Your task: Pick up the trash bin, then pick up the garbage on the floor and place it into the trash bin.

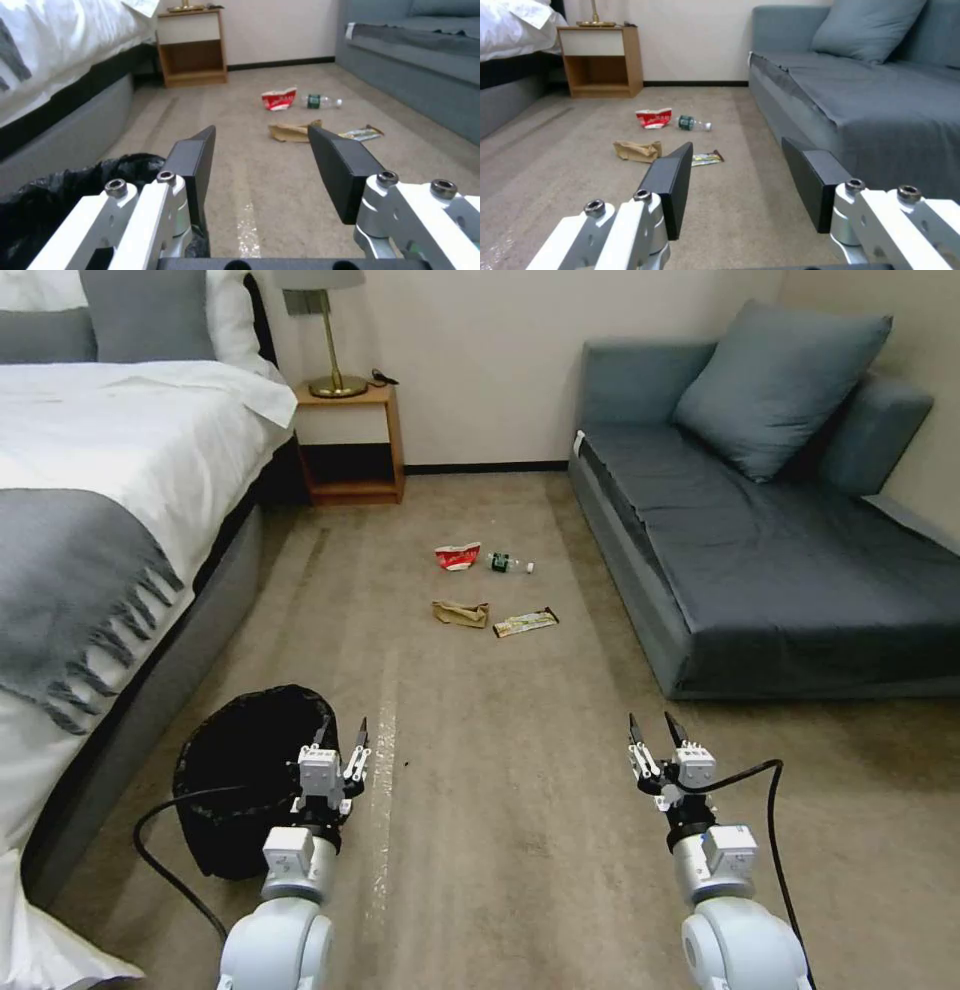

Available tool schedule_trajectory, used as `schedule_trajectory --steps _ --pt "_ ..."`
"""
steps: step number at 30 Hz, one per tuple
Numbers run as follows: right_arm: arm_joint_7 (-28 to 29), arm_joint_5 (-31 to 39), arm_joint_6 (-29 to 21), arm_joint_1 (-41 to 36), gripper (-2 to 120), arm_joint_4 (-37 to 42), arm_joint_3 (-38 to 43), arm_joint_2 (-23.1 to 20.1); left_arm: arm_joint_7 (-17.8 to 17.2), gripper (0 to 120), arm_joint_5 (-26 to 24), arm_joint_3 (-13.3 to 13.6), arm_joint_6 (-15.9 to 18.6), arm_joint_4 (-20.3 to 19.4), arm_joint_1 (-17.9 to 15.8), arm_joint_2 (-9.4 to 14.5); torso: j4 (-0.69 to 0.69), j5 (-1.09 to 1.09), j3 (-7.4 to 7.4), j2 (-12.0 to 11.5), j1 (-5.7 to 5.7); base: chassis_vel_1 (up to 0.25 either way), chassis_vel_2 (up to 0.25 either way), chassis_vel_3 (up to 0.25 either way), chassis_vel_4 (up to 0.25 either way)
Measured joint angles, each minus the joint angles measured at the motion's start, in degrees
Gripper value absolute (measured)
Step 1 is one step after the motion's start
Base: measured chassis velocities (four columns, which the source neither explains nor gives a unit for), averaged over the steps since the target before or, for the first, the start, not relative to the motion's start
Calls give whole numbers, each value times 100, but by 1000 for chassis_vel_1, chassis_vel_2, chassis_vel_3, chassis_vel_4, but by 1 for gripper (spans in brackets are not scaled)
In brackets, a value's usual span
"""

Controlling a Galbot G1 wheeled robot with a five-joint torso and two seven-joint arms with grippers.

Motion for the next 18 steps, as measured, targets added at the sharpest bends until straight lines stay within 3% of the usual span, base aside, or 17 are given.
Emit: schedule_trajectory --steps 18 --pt "0 0 0 0 50 0 0 0 0 50 0 0 0 0 0 0 0 0 0 0 0 0 0 0 0"
